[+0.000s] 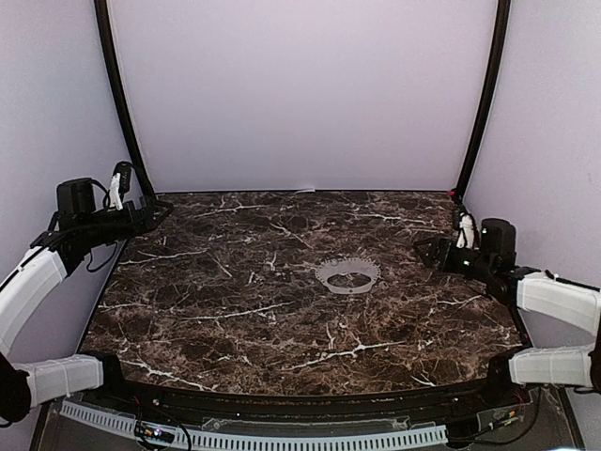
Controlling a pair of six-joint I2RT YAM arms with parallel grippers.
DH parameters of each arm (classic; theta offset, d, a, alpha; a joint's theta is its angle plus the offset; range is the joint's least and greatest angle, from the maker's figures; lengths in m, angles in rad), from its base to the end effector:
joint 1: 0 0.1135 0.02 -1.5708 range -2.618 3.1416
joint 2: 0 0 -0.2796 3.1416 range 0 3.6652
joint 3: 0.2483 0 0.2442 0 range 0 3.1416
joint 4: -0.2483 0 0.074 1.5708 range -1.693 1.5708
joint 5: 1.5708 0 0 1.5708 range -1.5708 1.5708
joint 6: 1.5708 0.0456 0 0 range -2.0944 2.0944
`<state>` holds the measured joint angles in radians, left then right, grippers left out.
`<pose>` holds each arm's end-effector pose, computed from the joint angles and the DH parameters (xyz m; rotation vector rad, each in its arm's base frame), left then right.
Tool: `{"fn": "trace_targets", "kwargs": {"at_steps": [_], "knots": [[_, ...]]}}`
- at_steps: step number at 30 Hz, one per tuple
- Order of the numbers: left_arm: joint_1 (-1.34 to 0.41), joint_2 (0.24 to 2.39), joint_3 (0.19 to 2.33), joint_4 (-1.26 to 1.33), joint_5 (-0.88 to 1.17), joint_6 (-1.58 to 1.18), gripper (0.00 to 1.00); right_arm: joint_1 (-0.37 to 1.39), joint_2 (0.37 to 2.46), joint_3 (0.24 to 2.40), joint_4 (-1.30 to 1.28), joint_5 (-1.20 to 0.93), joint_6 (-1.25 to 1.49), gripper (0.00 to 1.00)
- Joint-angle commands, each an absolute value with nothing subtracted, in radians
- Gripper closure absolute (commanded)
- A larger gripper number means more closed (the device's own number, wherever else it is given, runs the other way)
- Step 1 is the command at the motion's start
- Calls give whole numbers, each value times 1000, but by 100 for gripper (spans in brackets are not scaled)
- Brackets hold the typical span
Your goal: Remove the keys from the keyring
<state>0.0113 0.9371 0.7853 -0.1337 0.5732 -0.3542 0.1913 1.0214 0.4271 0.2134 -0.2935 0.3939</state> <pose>0.2055 -0.0224 0.3307 0.0647 1.8778 -0.7672 0.2066 0.0534 0.2254 0.0032 1.9947 0.6684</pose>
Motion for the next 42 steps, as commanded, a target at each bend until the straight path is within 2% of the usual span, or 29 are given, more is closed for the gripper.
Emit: {"fn": "trace_targets", "kwargs": {"at_steps": [1,4,7,13,23,29,37,42], "knots": [[10,965,830,-353,327,-161,8,275,1191,421,392,-351,424,12],[10,943,815,-349,215,-162,8,301,1318,439,445,-357,396,22],[10,892,783,-316,220,-168,8,305,1411,460,479,-397,367,31],[11,849,762,-297,202,-172,8,333,1519,499,472,-453,300,32],[9,871,765,-303,182,-169,8,415,1662,601,455,-337,300,32],[11,881,768,-310,182,-168,8,449,1697,620,449,-265,309,40],[11,877,766,-307,190,-170,8,464,1737,659,435,-233,311,63],[11,877,764,-307,188,-172,8,480,1727,667,413,-184,318,97]]}}
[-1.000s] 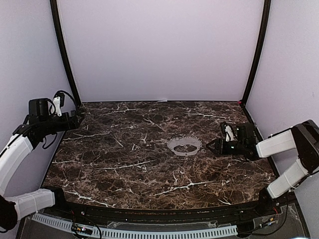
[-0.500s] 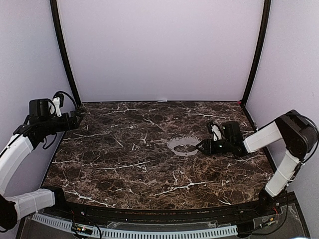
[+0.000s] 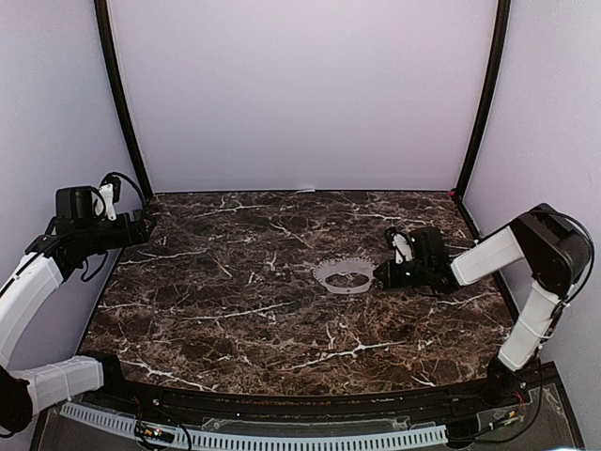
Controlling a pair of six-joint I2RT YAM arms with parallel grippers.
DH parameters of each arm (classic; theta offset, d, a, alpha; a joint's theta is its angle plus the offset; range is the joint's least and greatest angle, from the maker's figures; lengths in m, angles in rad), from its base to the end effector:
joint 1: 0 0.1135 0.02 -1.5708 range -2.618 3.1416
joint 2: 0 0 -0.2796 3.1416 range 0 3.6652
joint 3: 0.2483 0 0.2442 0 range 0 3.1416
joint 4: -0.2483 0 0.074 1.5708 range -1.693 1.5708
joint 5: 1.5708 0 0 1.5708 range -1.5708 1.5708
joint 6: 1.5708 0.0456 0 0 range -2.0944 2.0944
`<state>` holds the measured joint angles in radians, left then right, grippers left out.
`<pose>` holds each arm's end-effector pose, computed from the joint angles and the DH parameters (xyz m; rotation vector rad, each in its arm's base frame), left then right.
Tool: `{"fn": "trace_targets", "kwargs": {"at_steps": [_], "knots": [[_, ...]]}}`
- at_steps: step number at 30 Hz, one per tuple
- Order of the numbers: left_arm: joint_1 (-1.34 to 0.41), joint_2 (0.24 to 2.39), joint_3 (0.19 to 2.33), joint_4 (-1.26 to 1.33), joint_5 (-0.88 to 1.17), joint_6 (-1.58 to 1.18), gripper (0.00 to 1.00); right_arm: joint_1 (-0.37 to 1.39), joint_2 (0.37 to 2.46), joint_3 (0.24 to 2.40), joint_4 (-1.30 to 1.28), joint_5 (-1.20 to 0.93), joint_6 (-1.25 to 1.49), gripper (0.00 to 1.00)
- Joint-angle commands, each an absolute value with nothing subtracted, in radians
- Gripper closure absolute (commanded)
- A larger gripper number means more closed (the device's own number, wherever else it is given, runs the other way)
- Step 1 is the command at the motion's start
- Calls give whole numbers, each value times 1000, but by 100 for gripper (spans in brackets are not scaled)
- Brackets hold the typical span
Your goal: Remove the keys from the keyring
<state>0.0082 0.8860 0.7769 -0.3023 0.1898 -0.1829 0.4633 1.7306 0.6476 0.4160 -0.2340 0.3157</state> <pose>0.1939 -0.0070 0.3164 -0.0661 1.9857 -0.3013 0.2828 0.1531 0.1353 -0.3007 2.2859 0.6745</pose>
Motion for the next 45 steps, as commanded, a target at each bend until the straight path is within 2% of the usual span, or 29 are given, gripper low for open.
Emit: {"fn": "trace_targets", "kwargs": {"at_steps": [1,6,10,16,24,28,35,37,40,45], "knots": [[11,876,761,-308,186,-172,8,482,1716,664,411,-178,321,100],[11,862,764,-320,185,-197,9,490,1626,647,397,-213,318,100],[-11,810,741,-270,317,-258,21,503,1497,657,355,-382,278,100],[-258,813,719,-123,437,-366,23,567,1369,789,163,-607,205,100],[-651,1013,842,92,565,-363,31,694,1269,942,51,-788,221,100],[-754,1128,850,291,652,-382,31,730,1241,961,66,-878,256,100],[-848,1309,925,439,690,-378,33,784,1213,960,74,-912,245,100],[-868,1346,937,490,706,-380,39,788,1212,954,87,-903,239,100],[-899,1391,948,548,749,-344,66,791,1212,929,136,-898,236,100],[-925,1423,963,567,779,-301,70,793,1228,929,169,-888,228,100]]}}
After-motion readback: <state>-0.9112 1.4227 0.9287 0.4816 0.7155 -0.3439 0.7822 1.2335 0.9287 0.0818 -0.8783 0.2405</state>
